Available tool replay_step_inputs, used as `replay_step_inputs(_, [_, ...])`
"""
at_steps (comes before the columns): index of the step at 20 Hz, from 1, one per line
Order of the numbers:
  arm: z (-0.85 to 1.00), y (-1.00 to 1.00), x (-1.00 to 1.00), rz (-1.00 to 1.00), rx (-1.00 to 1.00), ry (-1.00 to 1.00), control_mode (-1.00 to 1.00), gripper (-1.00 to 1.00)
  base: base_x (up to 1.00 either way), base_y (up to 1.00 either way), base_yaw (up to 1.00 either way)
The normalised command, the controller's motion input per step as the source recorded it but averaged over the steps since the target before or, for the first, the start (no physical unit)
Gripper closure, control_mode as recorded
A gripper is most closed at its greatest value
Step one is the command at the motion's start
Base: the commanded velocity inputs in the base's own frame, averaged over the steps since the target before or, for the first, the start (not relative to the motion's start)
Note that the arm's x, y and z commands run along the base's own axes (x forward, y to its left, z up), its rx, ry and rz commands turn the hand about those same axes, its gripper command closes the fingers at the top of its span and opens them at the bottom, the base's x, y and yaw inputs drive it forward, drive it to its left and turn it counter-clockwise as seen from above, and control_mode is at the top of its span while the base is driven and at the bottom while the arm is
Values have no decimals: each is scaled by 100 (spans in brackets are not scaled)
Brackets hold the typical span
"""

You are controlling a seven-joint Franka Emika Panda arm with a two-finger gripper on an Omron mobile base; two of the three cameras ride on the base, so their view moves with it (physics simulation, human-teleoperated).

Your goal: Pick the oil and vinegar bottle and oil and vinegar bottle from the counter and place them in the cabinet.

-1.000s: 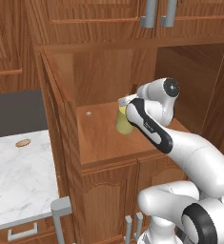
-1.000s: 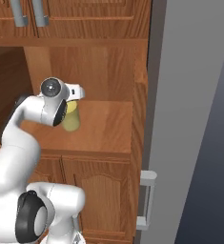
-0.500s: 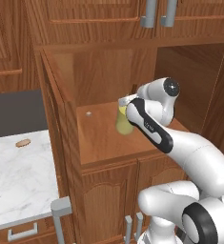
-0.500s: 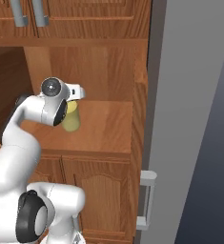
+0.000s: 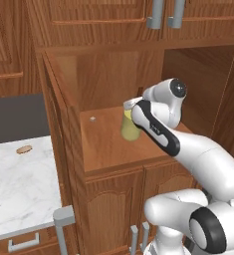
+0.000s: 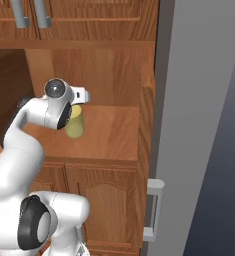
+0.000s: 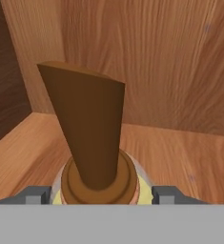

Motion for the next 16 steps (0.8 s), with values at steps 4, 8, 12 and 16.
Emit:
replay_step_inputs(4, [-35,2,3,0,0,3,-100,100,0,0,0])
replay_step_inputs(8, [0,1,0,0,0,0,-100,100,0,0,0])
replay_step_inputs(12, [0,0,0,0,0,0,-100,-100,0,0,0])
replay_step_inputs(16, [0,0,0,0,0,0,-100,-100,0,0,0])
